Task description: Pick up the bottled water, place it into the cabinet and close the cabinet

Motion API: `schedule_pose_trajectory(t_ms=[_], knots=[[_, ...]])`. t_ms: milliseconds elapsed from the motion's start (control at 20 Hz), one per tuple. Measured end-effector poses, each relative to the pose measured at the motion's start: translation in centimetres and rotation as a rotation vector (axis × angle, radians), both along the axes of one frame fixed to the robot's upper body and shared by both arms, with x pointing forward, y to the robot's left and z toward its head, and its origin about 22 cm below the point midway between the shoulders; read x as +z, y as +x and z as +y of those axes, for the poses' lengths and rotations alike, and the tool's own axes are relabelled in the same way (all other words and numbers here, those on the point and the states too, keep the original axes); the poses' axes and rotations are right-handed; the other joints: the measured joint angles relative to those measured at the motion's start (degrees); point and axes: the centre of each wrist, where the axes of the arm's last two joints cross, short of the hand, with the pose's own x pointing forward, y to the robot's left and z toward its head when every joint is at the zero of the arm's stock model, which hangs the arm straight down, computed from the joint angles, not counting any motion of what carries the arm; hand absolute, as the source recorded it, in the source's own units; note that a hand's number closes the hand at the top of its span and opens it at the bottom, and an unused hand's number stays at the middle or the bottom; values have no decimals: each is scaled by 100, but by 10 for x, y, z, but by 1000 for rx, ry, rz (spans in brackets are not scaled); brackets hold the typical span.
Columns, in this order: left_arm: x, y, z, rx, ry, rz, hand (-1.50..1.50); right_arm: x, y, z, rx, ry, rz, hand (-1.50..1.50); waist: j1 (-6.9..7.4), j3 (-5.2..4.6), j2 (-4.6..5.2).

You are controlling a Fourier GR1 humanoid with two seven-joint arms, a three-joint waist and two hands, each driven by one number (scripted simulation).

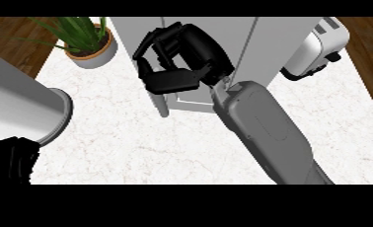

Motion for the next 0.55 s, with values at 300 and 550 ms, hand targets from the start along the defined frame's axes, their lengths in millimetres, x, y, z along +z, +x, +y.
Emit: schedule_pose_trajectory(t_ms=[300, 550], knots=[[7, 3, -1, -28, 9, -15, 150, -5, 11, -8, 63, -9, -42, 150, 97, -40, -33], [9, 7, -3, -28, 10, -27, 150, -7, 17, -11, 102, -7, -69, 150, 122, -67, -34]])
